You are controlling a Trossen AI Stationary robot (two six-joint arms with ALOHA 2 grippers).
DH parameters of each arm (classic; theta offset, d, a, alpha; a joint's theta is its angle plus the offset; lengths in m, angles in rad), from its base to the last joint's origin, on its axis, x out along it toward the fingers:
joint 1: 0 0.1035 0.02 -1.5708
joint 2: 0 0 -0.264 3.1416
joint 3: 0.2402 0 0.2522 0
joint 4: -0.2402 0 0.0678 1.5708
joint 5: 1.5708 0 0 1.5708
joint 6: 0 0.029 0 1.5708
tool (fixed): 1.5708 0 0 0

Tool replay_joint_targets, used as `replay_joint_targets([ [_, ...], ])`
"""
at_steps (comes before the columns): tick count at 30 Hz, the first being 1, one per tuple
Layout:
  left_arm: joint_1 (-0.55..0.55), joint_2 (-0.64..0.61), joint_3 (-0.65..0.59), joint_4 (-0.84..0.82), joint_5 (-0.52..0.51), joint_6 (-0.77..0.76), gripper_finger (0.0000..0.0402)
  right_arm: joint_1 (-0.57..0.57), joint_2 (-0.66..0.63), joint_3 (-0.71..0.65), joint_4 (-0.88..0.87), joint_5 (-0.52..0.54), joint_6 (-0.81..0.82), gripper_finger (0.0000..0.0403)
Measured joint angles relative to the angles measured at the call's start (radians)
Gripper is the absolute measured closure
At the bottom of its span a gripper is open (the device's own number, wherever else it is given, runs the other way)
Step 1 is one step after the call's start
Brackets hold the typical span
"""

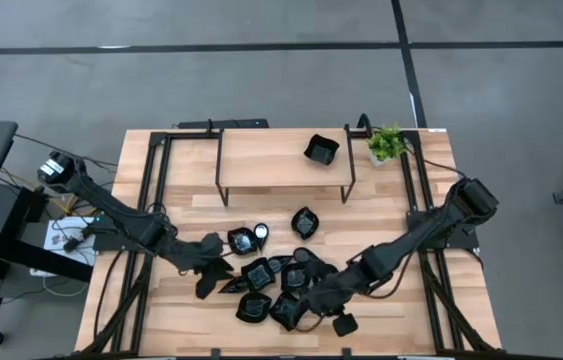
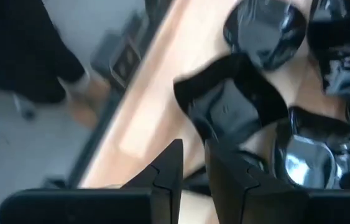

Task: Pick & Place Mini shaped plates
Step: Stack the black distorted square plate on the black distorted square plate on the shelf

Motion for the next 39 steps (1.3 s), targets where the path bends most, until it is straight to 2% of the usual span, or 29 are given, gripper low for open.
replay_joint_targets([
  [6, -0.059, 0.000, 0.000, 0.106, -0.042, 0.002, 0.0289, 0.015, 0.110, 0.193, -0.285, 0.008, -0.179, 0.0339],
  [11, -0.066, 0.000, 0.000, 0.108, -0.076, -0.007, 0.0289, 0.032, 0.124, 0.221, -0.380, 0.035, -0.269, 0.0339],
  [14, -0.077, 0.000, 0.000, 0.116, -0.079, -0.008, 0.0289, 0.032, 0.124, 0.221, -0.348, 0.038, -0.269, 0.0339],
  [20, -0.120, 0.000, 0.000, 0.117, -0.116, 0.182, 0.0289, 0.030, 0.138, 0.221, -0.192, 0.104, -0.241, 0.0339],
  [23, -0.133, 0.000, 0.000, 0.117, -0.117, 0.213, 0.0289, 0.022, 0.157, 0.223, -0.111, 0.108, -0.235, 0.0339],
  [29, -0.174, 0.000, 0.000, 0.116, -0.117, 0.329, 0.0289, 0.022, 0.203, 0.222, -0.074, 0.107, -0.163, 0.0339],
  [39, -0.197, 0.000, 0.000, 0.117, -0.117, 0.318, 0.0289, 0.053, 0.216, 0.241, -0.063, 0.102, -0.077, 0.0339],
])
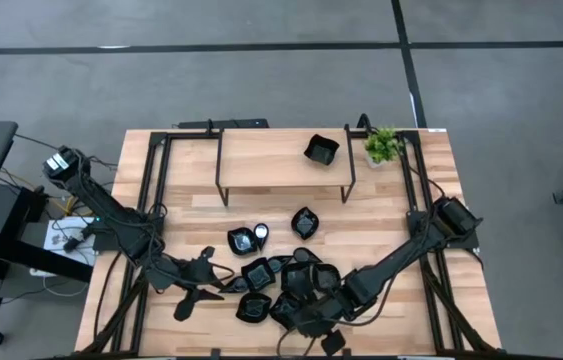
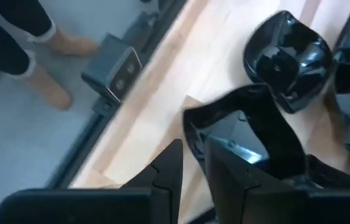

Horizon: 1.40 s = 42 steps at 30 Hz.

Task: Pick & Place Mini shaped plates
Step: Stack the black distorted square plate on the black distorted square plate on the shelf

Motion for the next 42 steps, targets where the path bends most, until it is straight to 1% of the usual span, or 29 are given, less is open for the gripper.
replay_joint_targets([
  [2, 0.000, 0.000, 0.000, 0.002, 0.000, -0.015, 0.0289, 0.000, 0.014, 0.009, -0.003, -0.001, 0.023, 0.0339],
  [7, 0.000, 0.000, 0.000, 0.010, 0.000, -0.021, 0.0289, 0.004, 0.050, 0.043, -0.002, -0.001, 0.021, 0.0339],
  [13, 0.000, 0.000, 0.000, 0.016, 0.000, -0.021, 0.0289, 0.012, 0.071, 0.042, -0.011, -0.003, 0.013, 0.0339],
  [21, 0.000, 0.000, 0.000, 0.019, 0.000, -0.021, 0.0289, 0.012, 0.070, 0.043, -0.018, 0.001, -0.084, 0.0339],
  [26, 0.000, 0.000, 0.000, 0.019, 0.000, -0.021, 0.0289, 0.012, 0.070, 0.043, -0.053, 0.002, -0.150, 0.0339],
  [31, 0.000, 0.000, 0.000, 0.019, 0.000, -0.021, 0.0289, 0.012, 0.070, 0.043, -0.078, 0.008, -0.168, 0.0339],
  [37, 0.000, 0.000, 0.000, 0.020, 0.000, -0.021, 0.0289, 0.017, 0.070, 0.043, -0.082, 0.059, -0.219, 0.0339],
  [42, 0.000, 0.000, 0.000, 0.025, 0.000, -0.021, 0.0289, 0.021, 0.070, 0.043, -0.082, 0.060, -0.219, 0.0339],
])
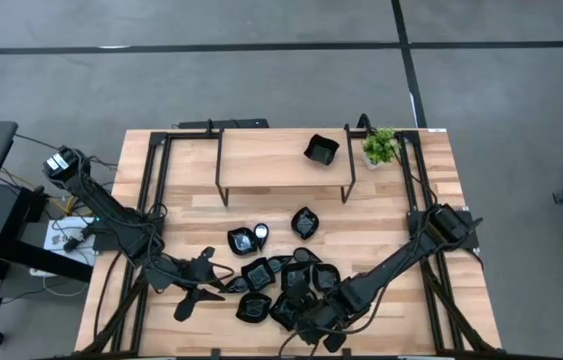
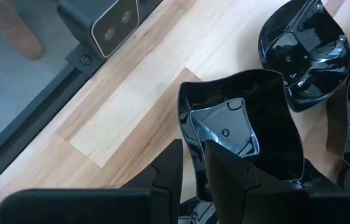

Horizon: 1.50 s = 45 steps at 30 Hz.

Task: Pick & Place Mini shaped plates
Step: Stack the black distorted square plate on the black distorted square plate on the shelf

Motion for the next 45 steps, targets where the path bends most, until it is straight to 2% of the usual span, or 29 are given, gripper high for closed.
replay_joint_targets([
  [5, 0.000, 0.000, 0.000, 0.002, -0.003, 0.000, 0.0289, 0.027, 0.000, 0.000, 0.045, 0.003, 0.000, 0.0339],
  [10, 0.000, 0.000, 0.000, 0.009, -0.004, 0.000, 0.0289, 0.046, 0.000, 0.000, 0.070, 0.056, 0.001, 0.0339],
  [45, 0.000, 0.000, 0.000, 0.015, -0.005, 0.000, 0.0289, 0.028, -0.002, -0.029, 0.045, 0.076, 0.008, 0.0339],
])
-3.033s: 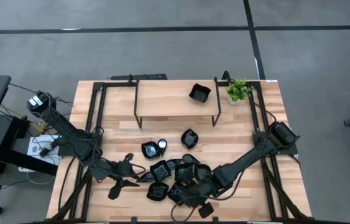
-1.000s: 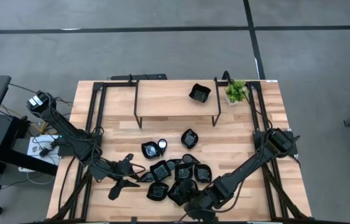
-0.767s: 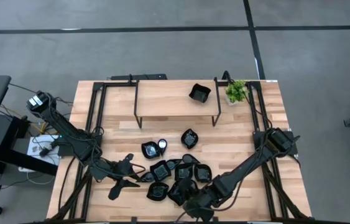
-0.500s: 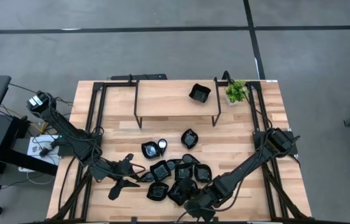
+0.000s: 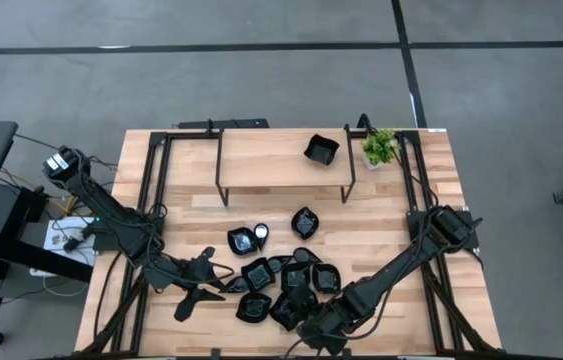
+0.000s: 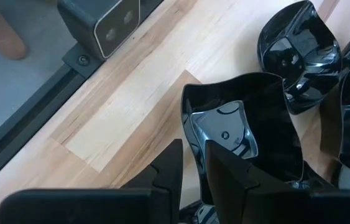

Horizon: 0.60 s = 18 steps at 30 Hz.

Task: Pick & Place Mini shaped plates
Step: Stack the black distorted square plate on the black distorted square plate on the shelf

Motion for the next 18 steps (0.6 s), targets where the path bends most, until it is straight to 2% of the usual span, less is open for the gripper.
replay_joint_targets([
  [18, 0.000, 0.000, 0.000, 0.002, 0.000, 0.000, 0.0289, -0.020, 0.045, 0.002, -0.023, -0.003, -0.001, 0.0339],
])
